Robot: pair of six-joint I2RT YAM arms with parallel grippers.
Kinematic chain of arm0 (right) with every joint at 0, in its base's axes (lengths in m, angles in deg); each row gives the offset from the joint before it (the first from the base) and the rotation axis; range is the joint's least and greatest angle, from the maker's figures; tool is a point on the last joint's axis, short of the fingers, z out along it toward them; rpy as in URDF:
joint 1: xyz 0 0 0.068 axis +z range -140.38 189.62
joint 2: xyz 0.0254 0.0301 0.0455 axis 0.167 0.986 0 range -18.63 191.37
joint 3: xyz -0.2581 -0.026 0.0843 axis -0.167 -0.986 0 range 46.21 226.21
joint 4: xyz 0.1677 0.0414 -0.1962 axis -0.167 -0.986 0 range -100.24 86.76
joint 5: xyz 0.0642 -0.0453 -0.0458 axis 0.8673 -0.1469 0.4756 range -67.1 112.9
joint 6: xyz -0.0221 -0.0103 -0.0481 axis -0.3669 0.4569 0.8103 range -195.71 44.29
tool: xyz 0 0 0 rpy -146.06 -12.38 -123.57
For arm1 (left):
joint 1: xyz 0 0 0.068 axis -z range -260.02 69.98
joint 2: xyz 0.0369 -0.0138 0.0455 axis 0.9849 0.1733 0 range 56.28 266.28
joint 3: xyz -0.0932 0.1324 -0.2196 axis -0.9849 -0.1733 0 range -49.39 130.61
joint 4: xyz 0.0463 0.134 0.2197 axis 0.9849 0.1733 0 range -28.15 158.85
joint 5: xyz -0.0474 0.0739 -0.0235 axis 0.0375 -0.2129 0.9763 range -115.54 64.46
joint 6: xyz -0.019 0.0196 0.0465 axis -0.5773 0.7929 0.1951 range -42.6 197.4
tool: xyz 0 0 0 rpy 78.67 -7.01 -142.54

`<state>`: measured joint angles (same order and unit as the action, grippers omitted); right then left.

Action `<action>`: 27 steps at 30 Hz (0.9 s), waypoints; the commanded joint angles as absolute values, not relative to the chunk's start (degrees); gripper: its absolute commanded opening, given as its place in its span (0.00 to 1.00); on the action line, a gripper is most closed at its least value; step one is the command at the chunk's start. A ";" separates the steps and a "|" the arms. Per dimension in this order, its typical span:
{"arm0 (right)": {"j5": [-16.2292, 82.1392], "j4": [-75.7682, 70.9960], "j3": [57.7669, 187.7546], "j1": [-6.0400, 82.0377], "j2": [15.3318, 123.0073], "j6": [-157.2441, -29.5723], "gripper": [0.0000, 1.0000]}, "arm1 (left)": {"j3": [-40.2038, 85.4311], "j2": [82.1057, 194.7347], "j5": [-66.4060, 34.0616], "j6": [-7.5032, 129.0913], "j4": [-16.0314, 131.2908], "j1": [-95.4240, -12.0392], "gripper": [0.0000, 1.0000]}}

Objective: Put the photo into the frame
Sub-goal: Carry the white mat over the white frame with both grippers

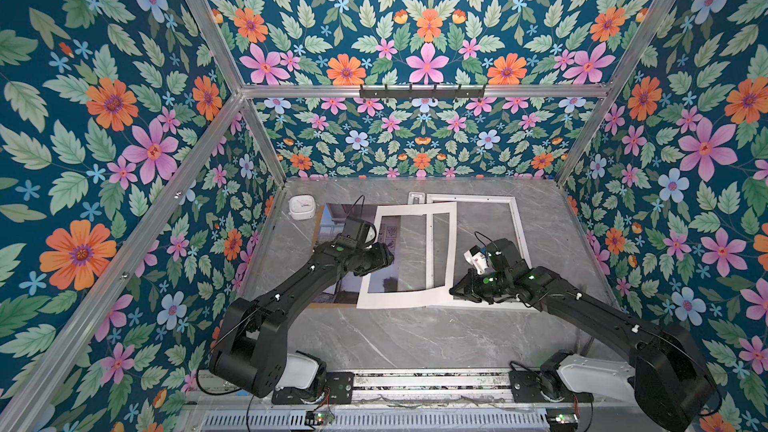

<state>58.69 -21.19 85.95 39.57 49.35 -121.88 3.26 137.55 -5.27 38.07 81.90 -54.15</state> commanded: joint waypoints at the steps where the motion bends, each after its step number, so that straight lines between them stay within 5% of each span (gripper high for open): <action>1: 62.45 -29.76 85.30 36.54 47.36 -117.63 0.00 | 3.45 139.09 -4.06 36.52 78.37 -53.85 0.65; 9: 64.30 -39.88 82.80 26.39 40.95 -111.90 0.00 | 2.82 142.71 -3.88 38.41 79.03 -53.65 0.65; 27: 58.25 -47.11 86.90 12.66 47.11 -104.45 0.00 | 4.80 153.07 6.45 41.95 75.00 -53.63 0.61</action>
<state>59.72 -46.02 86.68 14.30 47.43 -105.49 4.24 152.39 3.49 40.32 77.14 -53.61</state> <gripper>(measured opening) 0.051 0.615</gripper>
